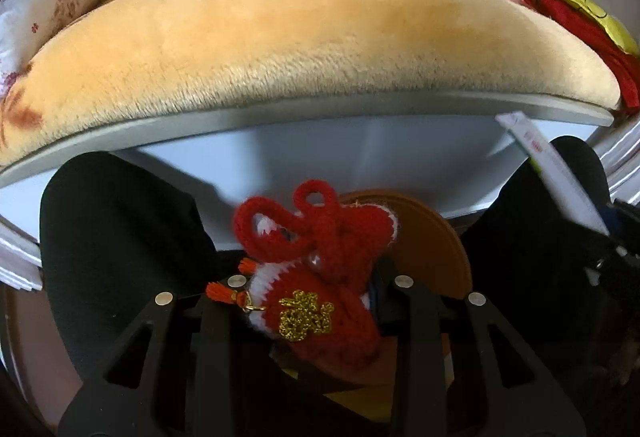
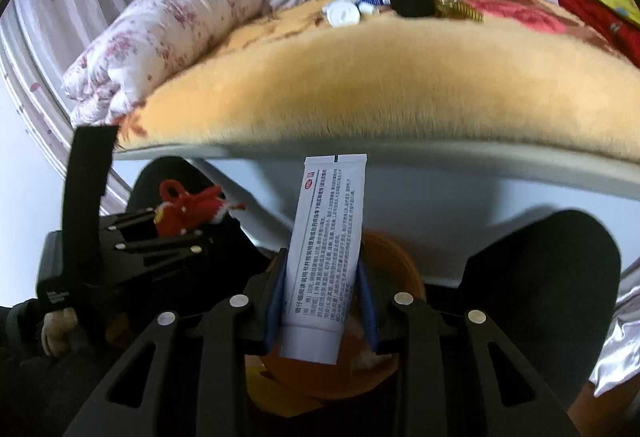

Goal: Collect trash
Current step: 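Carry the toothpaste tube and red ornament down into the orange bin and release, then grasp the green-capped white bottle with the left gripper while the right grasps the olive hair clip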

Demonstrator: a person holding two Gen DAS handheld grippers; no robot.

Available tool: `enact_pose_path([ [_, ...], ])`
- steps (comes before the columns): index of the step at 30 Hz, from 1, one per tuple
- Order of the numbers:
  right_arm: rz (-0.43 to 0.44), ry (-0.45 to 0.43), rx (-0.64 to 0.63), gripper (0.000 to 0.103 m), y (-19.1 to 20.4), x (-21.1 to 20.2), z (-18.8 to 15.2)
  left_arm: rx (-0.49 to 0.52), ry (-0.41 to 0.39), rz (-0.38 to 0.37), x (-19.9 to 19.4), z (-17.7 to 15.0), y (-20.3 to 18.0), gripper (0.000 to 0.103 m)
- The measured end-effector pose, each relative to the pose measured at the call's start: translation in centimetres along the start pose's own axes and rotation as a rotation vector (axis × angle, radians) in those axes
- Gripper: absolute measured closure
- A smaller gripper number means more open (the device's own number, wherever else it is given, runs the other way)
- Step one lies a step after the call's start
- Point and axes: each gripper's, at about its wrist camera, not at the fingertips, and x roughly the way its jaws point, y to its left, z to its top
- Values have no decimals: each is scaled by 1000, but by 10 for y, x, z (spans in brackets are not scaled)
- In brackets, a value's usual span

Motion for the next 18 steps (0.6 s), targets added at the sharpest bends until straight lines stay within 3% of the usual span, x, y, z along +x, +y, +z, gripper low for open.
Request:
enact_pose_path([
  [7, 5, 50, 28, 70, -4, 13, -2, 6, 28, 1, 10, 0, -1, 67],
  [9, 4, 64, 31, 67, -4, 16, -2, 9, 37, 28, 11, -1, -1, 47],
  [11, 3, 72, 42, 58, -5, 18, -2, 9, 35, 40, 13, 3, -1, 40],
  [18, 2, 56, 71, 58, -12, 15, -4, 9, 31, 47, 14, 4, 0, 40],
])
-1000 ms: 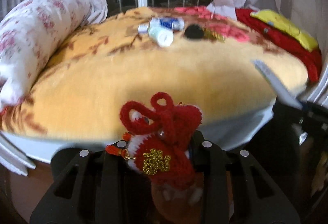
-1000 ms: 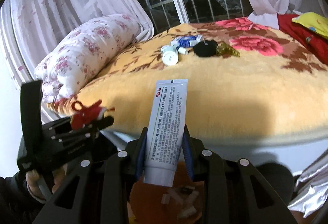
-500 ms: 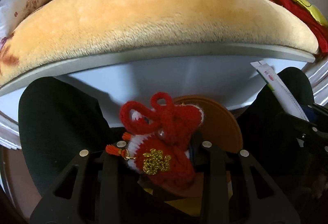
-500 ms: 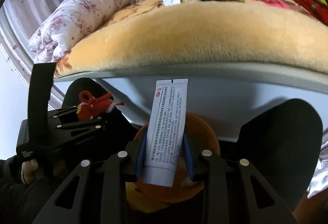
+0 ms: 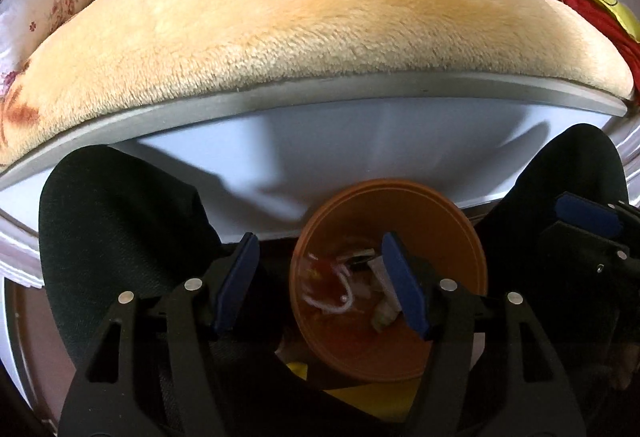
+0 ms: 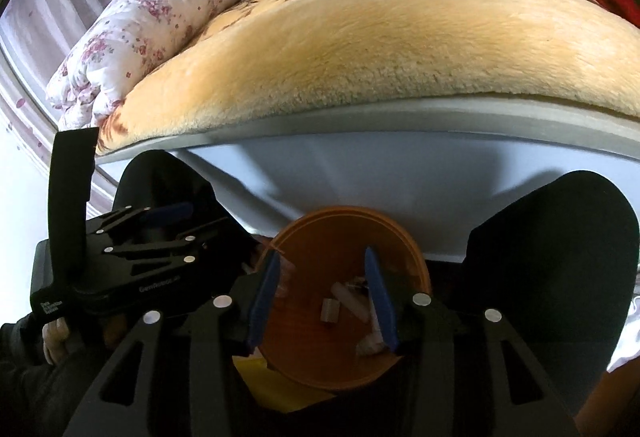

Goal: Collect trash
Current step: 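Grasp the green-capped white bottle with the left gripper while the right grasps the olive hair clip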

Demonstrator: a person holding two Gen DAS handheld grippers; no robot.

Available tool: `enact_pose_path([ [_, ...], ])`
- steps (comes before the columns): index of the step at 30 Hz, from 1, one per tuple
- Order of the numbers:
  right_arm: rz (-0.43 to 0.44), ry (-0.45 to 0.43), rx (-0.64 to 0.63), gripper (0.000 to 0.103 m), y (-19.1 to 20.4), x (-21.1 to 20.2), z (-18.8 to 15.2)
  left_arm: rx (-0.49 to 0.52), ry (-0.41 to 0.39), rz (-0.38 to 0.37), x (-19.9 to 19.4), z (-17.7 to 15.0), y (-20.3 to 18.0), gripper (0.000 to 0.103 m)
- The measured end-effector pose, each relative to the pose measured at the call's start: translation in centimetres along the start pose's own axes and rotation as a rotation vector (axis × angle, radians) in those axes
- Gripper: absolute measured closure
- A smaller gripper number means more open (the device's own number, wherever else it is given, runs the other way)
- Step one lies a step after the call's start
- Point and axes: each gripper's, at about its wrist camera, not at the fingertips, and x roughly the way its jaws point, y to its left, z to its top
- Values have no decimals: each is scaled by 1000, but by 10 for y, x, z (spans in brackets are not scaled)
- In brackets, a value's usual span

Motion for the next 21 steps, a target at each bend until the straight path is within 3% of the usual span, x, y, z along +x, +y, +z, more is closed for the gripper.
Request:
enact_pose_path([
  [12, 7, -60, -15, 55, 3, -21, 8, 28, -28, 37, -12, -6, -7, 38],
  [15, 38, -82, -12, 52, 1, -34, 24, 49, -63, 57, -26, 0, -7, 38],
  [17, 37, -104, -18, 45, -1, -42, 38, 68, -100, 66, -42, 11, -6, 37],
  [21, -2, -178, -49, 35, -13, -60, 85, 55, -178, 21, -69, 52, 5, 24],
])
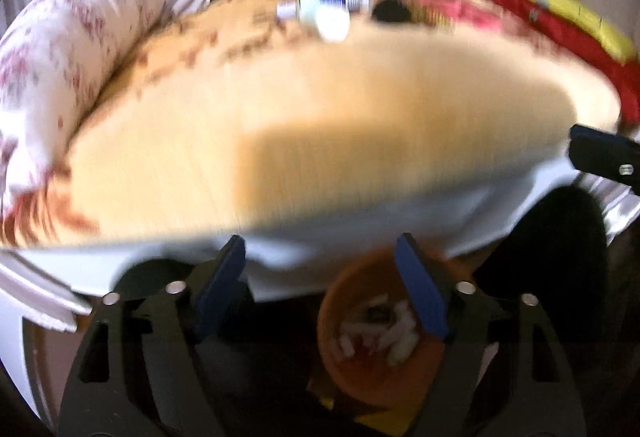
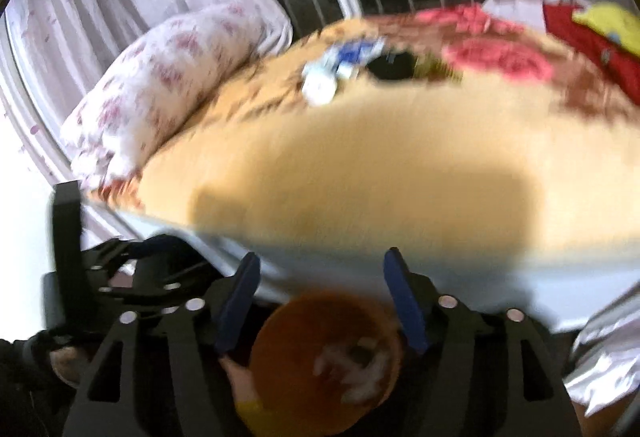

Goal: Collect trash
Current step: 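Grasp the green-capped white bottle with the left gripper while the right grasps the olive hair clip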

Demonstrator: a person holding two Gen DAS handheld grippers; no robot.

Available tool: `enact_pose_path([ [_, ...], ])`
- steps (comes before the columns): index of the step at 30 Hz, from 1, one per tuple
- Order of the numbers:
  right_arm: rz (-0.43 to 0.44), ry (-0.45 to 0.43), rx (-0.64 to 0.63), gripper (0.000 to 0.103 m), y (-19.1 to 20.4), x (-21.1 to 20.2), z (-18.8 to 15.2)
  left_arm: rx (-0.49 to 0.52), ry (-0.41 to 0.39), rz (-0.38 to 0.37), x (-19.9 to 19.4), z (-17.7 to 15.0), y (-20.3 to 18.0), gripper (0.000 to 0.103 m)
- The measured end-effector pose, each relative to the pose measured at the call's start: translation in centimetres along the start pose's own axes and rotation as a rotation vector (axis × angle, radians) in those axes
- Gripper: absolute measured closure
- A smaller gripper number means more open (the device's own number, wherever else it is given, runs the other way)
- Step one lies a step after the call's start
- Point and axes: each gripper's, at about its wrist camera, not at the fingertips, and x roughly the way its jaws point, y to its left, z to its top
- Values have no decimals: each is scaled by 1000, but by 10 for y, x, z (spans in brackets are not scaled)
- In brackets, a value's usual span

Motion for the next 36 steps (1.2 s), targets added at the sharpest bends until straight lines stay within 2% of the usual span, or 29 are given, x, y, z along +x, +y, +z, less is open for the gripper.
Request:
enact_pose_path([
  [3, -37, -46, -7, 34, -21, 8, 46, -35, -34, -21, 7, 46, 10, 20],
  [8, -94, -91, 28, 30, -54, 32, 95, -91, -40, -27, 57, 131, 13, 20],
  [12, -76, -112, 98, 30, -75, 45, 104, -188, 14, -79, 103, 186, 13, 20],
  [15, -78, -104, 99, 30, -81, 50, 96, -255, 58, -117, 132, 212, 8, 20],
  [20, -66, -79, 135, 29, -92, 57, 87, -315, 95, -52, 167, 237, 5, 20],
  [25, -50, -81, 154, 29, -99, 57, 82, -382, 183, -18, 205, 244, 17, 21],
  [26, -47, -83, 155, 28, -98, 57, 82, -391, 200, -10, 214, 244, 20, 24],
  [29, -51, -86, 152, 27, -97, 58, 83, -353, 162, 43, 217, 248, 17, 36],
  [32, -44, -83, 160, 27, -95, 59, 86, -348, 116, 42, 209, 244, 20, 54],
  [36, -43, -90, 145, 27, -89, 57, 100, -351, 81, -1, 183, 228, 30, 54],
])
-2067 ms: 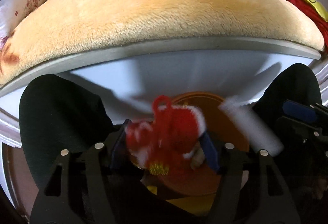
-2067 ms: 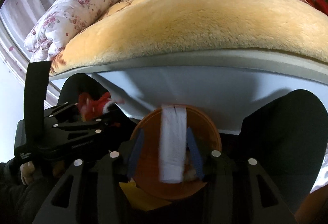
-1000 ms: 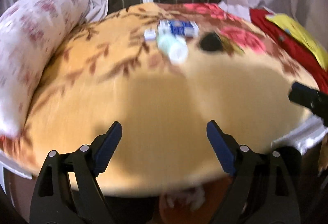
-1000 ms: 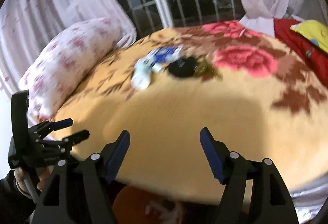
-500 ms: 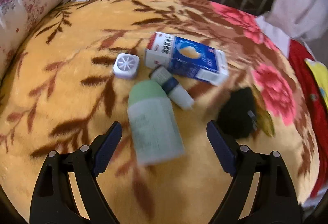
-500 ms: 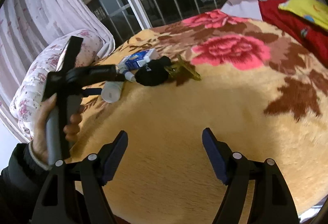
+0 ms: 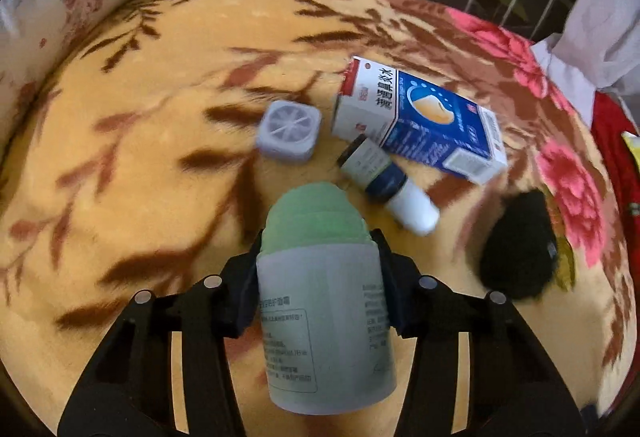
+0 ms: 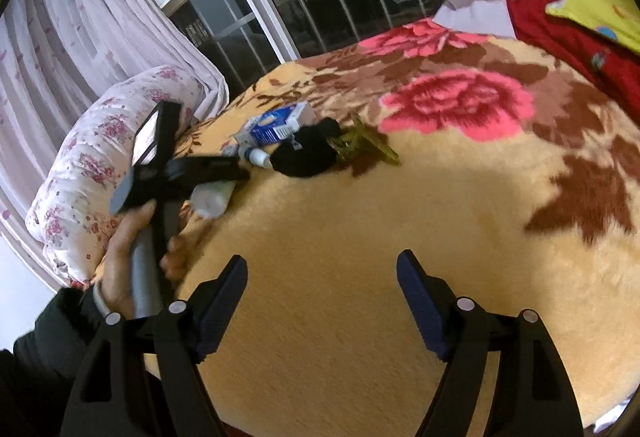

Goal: Collect trash
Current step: 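Grasp the green-capped white bottle with the left gripper while the right grasps the olive hair clip, then lower the white bottle and hair clip into the orange bin and release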

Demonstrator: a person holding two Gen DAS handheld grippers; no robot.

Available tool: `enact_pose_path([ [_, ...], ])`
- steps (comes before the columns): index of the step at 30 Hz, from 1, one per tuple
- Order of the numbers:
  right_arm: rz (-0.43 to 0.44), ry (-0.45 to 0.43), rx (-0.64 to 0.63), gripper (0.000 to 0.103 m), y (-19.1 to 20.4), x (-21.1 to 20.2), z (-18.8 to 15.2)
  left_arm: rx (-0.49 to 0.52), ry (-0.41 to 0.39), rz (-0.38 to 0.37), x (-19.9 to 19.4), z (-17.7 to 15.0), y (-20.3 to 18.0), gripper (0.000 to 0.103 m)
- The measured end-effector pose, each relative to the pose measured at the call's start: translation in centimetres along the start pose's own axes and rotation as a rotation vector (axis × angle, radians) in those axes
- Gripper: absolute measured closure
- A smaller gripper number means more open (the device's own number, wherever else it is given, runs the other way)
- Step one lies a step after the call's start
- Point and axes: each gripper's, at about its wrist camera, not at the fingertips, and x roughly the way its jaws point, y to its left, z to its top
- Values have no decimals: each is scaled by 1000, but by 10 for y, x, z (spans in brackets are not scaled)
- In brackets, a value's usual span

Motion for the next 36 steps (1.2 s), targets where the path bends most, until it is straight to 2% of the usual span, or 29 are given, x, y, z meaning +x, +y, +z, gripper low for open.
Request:
enact_pose_path([
  [5, -31, -2, -80, 27, 17, 17, 26, 87, -48, -21, -49, -37, 27, 54],
  [8, -25, 29, -141, 27, 26, 46, 47, 156, -104, 86, -66, -53, 45, 54],
  [10, -35, 48, -141, 27, 24, 65, 62, 165, -96, 115, -61, -55, 54, 54],
  [12, -122, 57, -165, 28, 18, 84, 80, 140, -54, 84, -48, -56, 67, 54],
  [14, -201, 89, -216, 28, 12, 96, 91, 137, -74, 62, -48, -58, 70, 54],
  [16, -247, 136, -283, 28, 6, 105, 97, 155, -90, 71, -46, -58, 67, 54],
  [23, -271, 228, -409, 29, -1, 136, 97, 141, -100, 44, -40, -59, 69, 55],
  [28, -271, 283, -442, 42, 0, 171, 108, 148, -96, 57, -38, -60, 67, 56],
  [31, -271, 332, -419, 45, -5, 190, 111, 146, -95, 64, -37, -60, 67, 56],
  [32, -273, 333, -415, 48, -4, 190, 111, 146, -96, 62, -37, -60, 67, 56],
  [33, -276, 329, -416, 59, -3, 189, 110, 143, -96, 58, -36, -60, 68, 56],
  [36, -319, 299, -428, 59, 5, 178, 103, 138, -103, 47, -37, -60, 70, 56],
])
